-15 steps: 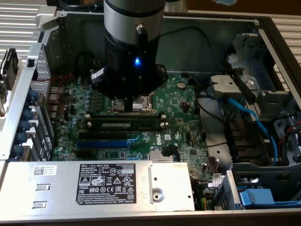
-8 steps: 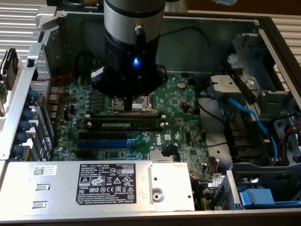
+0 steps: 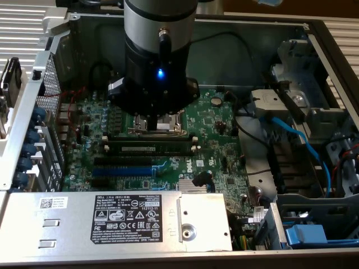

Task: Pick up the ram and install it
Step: 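Press down the ram until it locks into place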

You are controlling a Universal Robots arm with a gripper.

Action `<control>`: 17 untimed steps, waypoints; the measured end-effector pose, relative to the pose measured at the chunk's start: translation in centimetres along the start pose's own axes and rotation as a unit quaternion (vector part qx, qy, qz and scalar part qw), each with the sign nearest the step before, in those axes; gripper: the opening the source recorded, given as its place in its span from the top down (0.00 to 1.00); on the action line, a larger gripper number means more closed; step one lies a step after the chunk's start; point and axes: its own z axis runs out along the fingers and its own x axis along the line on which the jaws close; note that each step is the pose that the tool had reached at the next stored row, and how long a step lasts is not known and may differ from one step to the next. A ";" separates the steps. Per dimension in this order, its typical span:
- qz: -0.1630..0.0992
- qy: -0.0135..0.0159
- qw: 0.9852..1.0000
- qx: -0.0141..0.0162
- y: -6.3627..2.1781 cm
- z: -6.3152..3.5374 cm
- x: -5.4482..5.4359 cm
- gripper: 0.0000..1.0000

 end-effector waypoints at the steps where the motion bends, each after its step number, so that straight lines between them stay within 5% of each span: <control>1: 0.000 0.000 1.000 0.000 0.00 0.00 0.0 0.90; 17: 0.007 0.001 1.000 0.000 0.01 -0.05 0.0 0.90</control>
